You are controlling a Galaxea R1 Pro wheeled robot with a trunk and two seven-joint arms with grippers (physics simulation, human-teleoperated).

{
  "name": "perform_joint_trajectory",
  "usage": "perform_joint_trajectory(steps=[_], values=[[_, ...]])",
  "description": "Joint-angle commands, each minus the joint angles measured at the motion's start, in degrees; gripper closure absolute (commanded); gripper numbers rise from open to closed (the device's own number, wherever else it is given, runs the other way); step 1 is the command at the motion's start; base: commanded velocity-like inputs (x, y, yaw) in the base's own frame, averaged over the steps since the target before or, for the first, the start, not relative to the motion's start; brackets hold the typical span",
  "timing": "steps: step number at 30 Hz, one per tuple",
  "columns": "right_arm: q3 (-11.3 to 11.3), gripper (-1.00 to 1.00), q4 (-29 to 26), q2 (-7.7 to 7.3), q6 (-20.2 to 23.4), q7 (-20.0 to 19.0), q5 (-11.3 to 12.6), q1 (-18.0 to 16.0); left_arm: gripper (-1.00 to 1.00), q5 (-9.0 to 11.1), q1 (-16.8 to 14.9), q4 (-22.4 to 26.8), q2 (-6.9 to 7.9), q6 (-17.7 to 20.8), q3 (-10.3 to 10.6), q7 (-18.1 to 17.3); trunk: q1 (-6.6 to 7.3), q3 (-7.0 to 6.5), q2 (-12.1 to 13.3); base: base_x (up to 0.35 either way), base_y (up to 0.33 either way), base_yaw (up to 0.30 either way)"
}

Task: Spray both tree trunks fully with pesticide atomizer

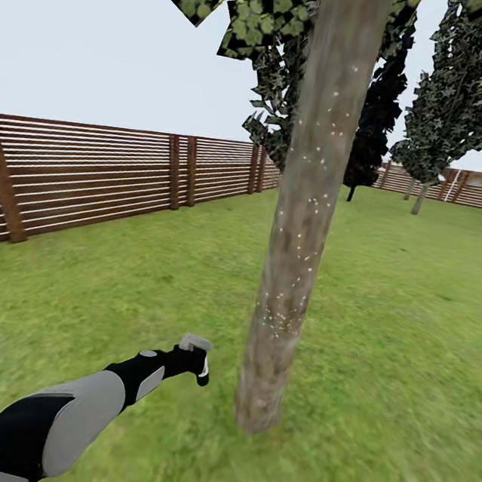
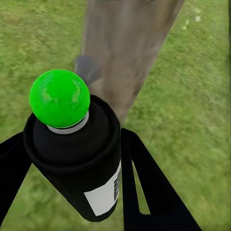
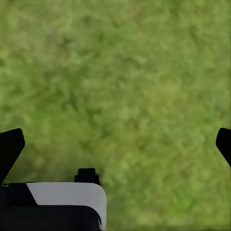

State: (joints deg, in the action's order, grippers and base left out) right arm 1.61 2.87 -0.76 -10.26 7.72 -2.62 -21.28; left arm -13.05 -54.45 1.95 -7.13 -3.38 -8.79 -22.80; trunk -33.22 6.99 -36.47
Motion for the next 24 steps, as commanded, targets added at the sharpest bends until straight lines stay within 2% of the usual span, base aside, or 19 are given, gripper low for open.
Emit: perform_joint_trajectory(steps=[1,4,12,19,24], values=[[0.1,-1.0,0.3,0.03,-0.4,0.3,-0.3,-0.1,1.0,-0.6,0.0,0.0,0.02,-0.2,-0.5,-0.1,-0.03,0.1,-0.1,0.118,0.35,-0.258],[0.1,-1.0,0.3,-0.01,-0.4,0.3,-0.3,-0.1,1.0,-0.6,0.0,0.0,0.0,-0.2,-0.5,-0.2,-0.03,0.1,-0.1,0.128,0.35,-0.267],[0.1,-1.0,0.3,-0.03,-0.4,0.3,-0.3,-0.1,1.0,-0.5,0.0,0.0,-0.13,-0.2,-0.5,-0.2,-0.03,0.1,-0.1,0.138,0.35,-0.042],[0.1,-1.0,0.3,-0.01,-0.4,0.3,-0.3,-0.1,1.0,-0.5,0.0,0.0,-0.16,-0.2,-0.5,-0.2,-0.03,0.1,-0.1,0.123,0.35,-0.255],[0.1,-1.0,0.3,-0.03,-0.4,0.3,-0.3,-0.1,1.0,-0.5,0.0,0.0,-0.16,-0.2,-0.5,-0.2,-0.03,0.1,-0.1,0.026,0.35,-0.079]])
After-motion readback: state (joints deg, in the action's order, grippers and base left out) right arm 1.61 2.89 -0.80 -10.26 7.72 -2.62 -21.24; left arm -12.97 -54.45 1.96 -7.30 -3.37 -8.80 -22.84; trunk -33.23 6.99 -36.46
